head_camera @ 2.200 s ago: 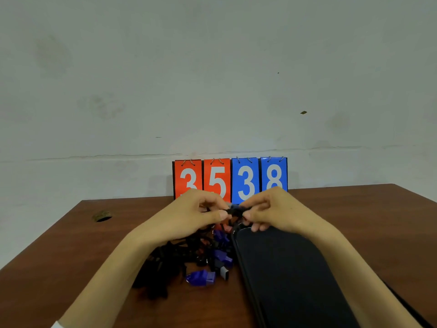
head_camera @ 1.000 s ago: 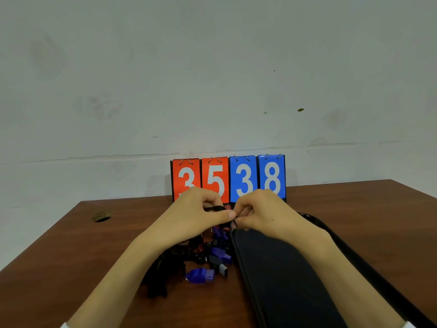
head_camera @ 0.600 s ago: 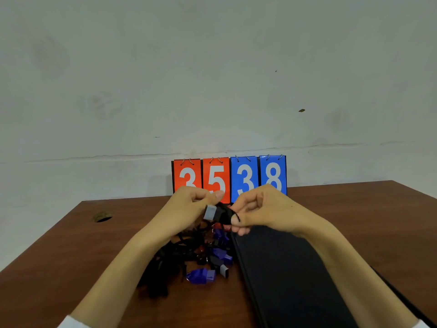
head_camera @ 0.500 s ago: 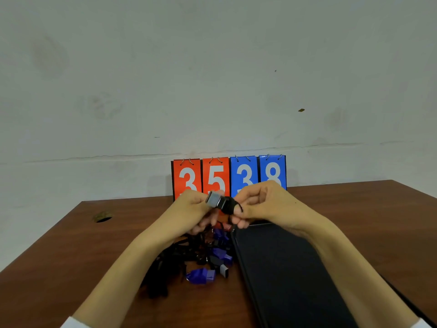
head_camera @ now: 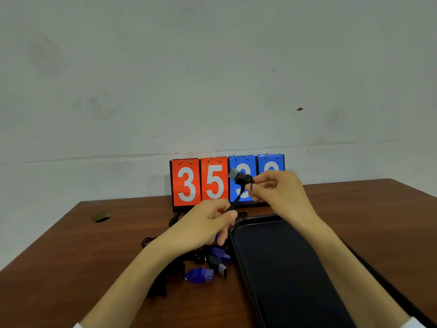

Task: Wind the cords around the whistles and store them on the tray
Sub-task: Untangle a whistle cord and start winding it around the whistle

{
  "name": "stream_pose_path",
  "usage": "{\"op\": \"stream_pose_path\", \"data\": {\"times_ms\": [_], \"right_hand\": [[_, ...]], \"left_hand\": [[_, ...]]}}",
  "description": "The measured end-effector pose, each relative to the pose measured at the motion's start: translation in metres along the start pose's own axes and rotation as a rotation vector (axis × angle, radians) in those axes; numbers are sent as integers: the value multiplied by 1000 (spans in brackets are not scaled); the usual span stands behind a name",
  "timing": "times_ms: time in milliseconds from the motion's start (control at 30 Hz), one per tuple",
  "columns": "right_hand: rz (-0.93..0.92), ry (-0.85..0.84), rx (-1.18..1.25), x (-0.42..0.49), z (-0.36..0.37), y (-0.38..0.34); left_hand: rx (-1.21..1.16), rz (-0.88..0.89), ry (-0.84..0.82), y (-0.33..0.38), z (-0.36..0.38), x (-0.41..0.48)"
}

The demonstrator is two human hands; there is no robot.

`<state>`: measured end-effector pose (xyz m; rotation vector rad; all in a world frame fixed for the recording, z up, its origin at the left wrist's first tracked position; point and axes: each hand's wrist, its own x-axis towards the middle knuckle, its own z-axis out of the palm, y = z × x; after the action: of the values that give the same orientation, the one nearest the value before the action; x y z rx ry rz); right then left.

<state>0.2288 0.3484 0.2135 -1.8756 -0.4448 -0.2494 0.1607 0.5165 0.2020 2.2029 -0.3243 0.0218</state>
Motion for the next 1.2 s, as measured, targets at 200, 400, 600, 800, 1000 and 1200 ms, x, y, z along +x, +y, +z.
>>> {"op": "stream_pose_path", "data": {"times_ms": [200, 400, 600, 800, 1000, 1200], "right_hand": [[-43, -104, -251, 0, 0, 6], [-37, -401, -322, -4, 2, 2], [39, -718, -133, -9, -1, -5], [50, -738, 66, -12, -8, -16], [55, -521, 298, -10, -14, -18], [71, -242, 297, -6, -6, -13]], "left_hand": [[68, 46, 184, 0, -10, -1], [120, 83, 235, -2, -17, -1], [90, 88, 287, -8, -22, 3], [7, 39, 223, -11, -17, 4], [-78, -50, 107, -10, -8, 3], [112, -18, 168, -14, 5, 6]]}}
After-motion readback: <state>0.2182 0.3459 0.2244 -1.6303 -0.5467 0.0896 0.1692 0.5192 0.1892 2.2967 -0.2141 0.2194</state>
